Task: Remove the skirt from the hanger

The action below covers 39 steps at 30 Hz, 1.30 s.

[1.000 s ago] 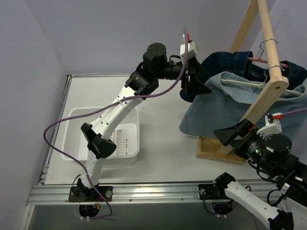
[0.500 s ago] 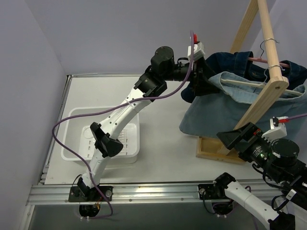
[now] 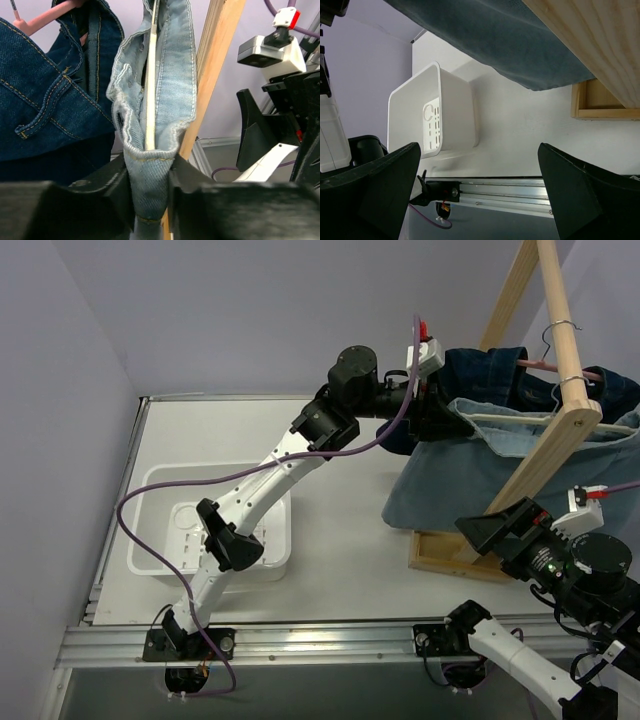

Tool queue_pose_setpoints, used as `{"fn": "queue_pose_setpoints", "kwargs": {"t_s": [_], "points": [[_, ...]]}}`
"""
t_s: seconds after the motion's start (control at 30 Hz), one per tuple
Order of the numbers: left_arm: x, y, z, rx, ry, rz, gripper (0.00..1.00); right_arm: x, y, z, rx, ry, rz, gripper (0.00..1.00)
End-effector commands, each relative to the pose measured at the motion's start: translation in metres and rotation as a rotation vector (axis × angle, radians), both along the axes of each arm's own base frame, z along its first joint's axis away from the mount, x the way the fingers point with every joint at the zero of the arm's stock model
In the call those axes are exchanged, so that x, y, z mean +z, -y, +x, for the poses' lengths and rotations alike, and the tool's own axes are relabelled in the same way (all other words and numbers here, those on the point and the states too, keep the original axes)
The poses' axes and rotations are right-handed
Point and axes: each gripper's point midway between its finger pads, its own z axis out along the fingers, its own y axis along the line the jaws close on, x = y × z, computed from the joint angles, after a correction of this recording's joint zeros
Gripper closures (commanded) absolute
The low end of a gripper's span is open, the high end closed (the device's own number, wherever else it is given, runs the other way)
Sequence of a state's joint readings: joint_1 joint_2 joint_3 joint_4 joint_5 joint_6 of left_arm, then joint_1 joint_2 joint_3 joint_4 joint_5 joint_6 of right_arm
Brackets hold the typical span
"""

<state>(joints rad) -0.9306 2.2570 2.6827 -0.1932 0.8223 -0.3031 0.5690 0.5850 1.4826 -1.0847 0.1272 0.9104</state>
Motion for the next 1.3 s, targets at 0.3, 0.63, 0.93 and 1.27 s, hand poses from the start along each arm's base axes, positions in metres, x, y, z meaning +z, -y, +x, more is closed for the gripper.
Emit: {"fn": "queue_pose_setpoints", "kwargs": {"t_s": [0.3,0.63,0.93,1.27], "points": [[0.032,-0.010,0.000,0.126,0.017,-0.038,0.98,0.006,0.014,-0.007,-0.038,0.027,-0.018,0.00],[0.097,-0.031,-0.008,0.143,-0.005,-0.239,0.98,0.009,0.017,-0.010,-0.042,0.038,-0.016,0.00],[0.130,-0.054,-0.015,0.063,-0.029,-0.370,0.98,0.011,0.019,-0.011,-0.038,0.042,-0.031,0.00],[0.139,-0.071,-0.013,0.035,-0.059,-0.423,0.98,0.012,0.019,-0.009,-0.034,0.051,-0.043,0.00]]}}
